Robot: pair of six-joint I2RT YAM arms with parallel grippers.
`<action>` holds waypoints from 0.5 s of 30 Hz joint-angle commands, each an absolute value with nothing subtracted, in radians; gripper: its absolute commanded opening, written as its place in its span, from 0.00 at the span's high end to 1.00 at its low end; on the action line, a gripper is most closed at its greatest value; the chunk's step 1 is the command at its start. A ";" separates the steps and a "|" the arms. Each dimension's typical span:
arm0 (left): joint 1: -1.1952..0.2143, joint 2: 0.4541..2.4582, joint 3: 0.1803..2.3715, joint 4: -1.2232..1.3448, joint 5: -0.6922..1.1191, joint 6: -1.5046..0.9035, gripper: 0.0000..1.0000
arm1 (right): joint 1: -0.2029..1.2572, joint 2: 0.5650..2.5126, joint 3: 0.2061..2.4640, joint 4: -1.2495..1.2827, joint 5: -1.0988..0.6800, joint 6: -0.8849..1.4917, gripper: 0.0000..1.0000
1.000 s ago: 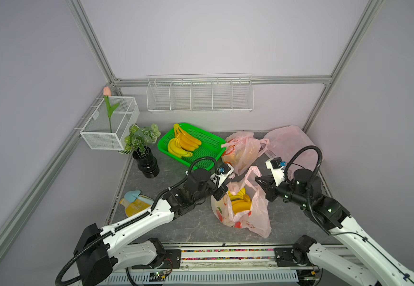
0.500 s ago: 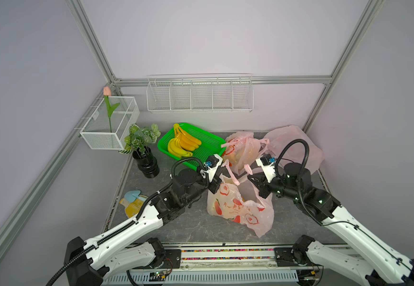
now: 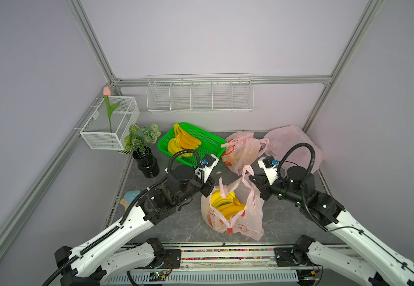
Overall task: Place the banana into a plastic bag & tie a knot
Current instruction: Cross the plastic bag at the center of the board.
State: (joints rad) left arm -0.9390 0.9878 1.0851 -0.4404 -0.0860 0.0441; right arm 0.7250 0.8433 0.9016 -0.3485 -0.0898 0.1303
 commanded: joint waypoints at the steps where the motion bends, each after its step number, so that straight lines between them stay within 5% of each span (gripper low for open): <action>1: -0.940 1.025 1.151 -0.698 -0.134 -0.024 0.52 | 0.731 0.841 0.885 -0.341 -0.077 0.125 0.93; 15: -0.951 1.039 1.293 -0.782 -0.014 -0.074 0.48 | 0.731 0.857 0.885 -0.340 -0.076 0.127 0.93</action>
